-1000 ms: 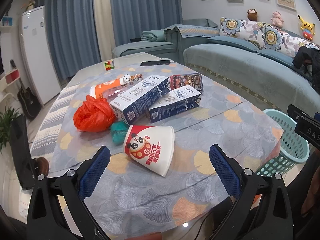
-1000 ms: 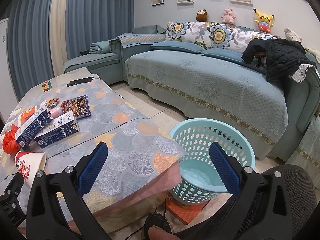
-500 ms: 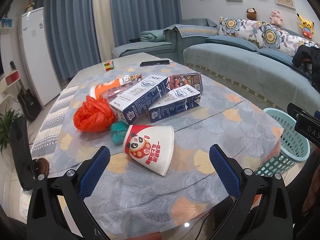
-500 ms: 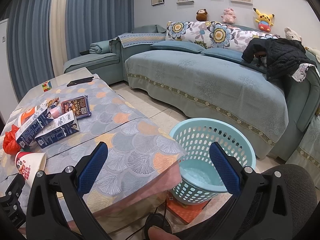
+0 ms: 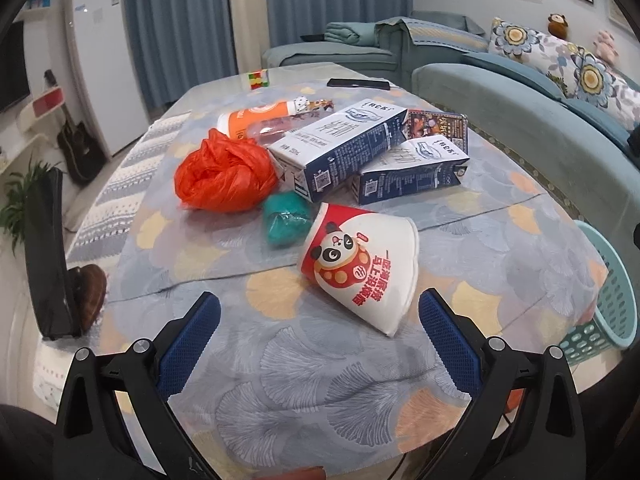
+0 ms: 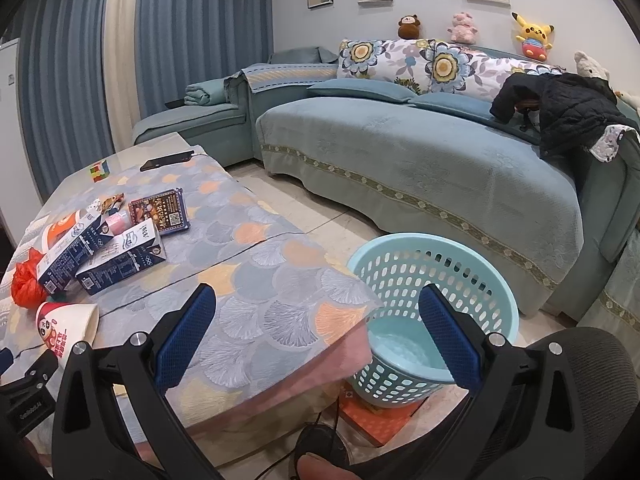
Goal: Collect trash
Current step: 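Grasp the white-and-red panda paper cup with the left gripper, then lift the paper cup with the left gripper while the right gripper grasps a white milk carton, then carry the cup and carton over the blue basket with both grippers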
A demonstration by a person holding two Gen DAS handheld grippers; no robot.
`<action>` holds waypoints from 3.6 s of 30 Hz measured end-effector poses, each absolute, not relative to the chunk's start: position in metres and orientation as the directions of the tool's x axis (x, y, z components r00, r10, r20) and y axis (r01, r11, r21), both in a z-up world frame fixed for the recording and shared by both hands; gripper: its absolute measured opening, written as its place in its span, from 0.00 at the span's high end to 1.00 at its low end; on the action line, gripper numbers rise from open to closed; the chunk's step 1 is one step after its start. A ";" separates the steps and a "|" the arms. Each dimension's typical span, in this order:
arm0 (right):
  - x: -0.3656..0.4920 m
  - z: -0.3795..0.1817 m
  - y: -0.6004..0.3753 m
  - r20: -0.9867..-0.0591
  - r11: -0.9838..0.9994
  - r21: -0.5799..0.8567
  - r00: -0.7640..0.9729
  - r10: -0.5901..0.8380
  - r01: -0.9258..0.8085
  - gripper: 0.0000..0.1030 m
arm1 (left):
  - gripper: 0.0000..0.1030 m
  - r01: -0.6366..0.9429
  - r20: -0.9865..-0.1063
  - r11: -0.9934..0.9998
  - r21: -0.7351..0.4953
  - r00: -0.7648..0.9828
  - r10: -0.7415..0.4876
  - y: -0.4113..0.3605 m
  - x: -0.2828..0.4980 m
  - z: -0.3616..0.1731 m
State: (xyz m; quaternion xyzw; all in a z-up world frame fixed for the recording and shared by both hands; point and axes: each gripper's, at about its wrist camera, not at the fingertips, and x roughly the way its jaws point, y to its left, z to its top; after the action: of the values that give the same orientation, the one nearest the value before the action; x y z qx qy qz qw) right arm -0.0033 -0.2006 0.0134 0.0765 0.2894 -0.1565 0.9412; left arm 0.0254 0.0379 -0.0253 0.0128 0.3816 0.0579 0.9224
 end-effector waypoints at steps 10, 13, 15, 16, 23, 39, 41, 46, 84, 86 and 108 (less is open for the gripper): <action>-0.005 0.013 -0.207 -0.577 0.939 0.090 0.786 -0.223 0.333 0.06 | 0.07 -0.003 -0.635 0.931 0.366 0.730 0.251 -0.003 0.028 -0.044; -0.005 0.013 -0.208 -0.580 0.938 0.099 0.785 -0.216 0.331 0.06 | 0.07 0.011 -0.624 0.907 0.421 0.730 0.280 -0.007 0.034 -0.048; -0.004 0.012 -0.208 -0.583 0.938 0.104 0.785 -0.211 0.330 0.06 | 0.07 0.005 -0.631 0.903 0.429 0.717 0.296 -0.005 0.041 -0.050; -0.004 0.012 -0.208 -0.584 0.938 0.107 0.784 -0.208 0.328 0.06 | 0.07 0.001 -0.639 0.905 0.424 0.709 0.299 -0.003 0.044 -0.051; -0.002 0.010 -0.206 -0.590 0.942 0.110 0.784 -0.195 0.317 0.06 | 0.07 0.031 -0.682 0.934 0.355 0.692 0.236 0.004 0.065 -0.052; -0.001 0.007 -0.196 -0.581 0.957 0.111 0.799 -0.157 0.268 0.06 | 0.28 0.069 -0.784 0.998 -0.013 0.619 -0.053 0.040 0.069 -0.043; -0.001 0.008 -0.194 -0.579 0.958 0.102 0.799 -0.160 0.266 0.06 | 0.28 0.053 -0.765 0.998 -0.040 0.640 -0.064 0.049 0.060 -0.032; -0.001 0.007 -0.188 -0.568 0.966 0.082 0.807 -0.158 0.247 0.06 | 0.28 -0.008 -0.711 0.995 -0.104 0.700 -0.069 0.076 0.035 0.004; 0.164 0.025 0.049 -0.674 0.989 0.040 0.726 0.133 -0.144 0.06 | 0.27 -0.373 -0.632 0.922 -0.107 0.741 0.227 0.169 0.015 0.038; 0.172 0.023 0.052 -0.694 0.998 -0.015 0.719 0.034 -0.061 0.06 | 0.27 -0.381 -0.633 0.918 -0.106 0.739 0.233 0.171 0.014 0.038; 0.163 0.029 0.013 -0.661 0.985 0.074 0.732 0.166 -0.156 0.49 | 0.27 -0.334 -0.623 0.941 -0.059 0.749 0.227 0.153 0.020 0.036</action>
State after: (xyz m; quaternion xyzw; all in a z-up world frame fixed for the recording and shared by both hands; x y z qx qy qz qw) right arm 0.1627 0.0125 0.0292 0.0070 0.3561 0.0863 0.9304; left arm 0.0203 0.1526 0.0361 -0.0835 0.3207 0.1507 0.9314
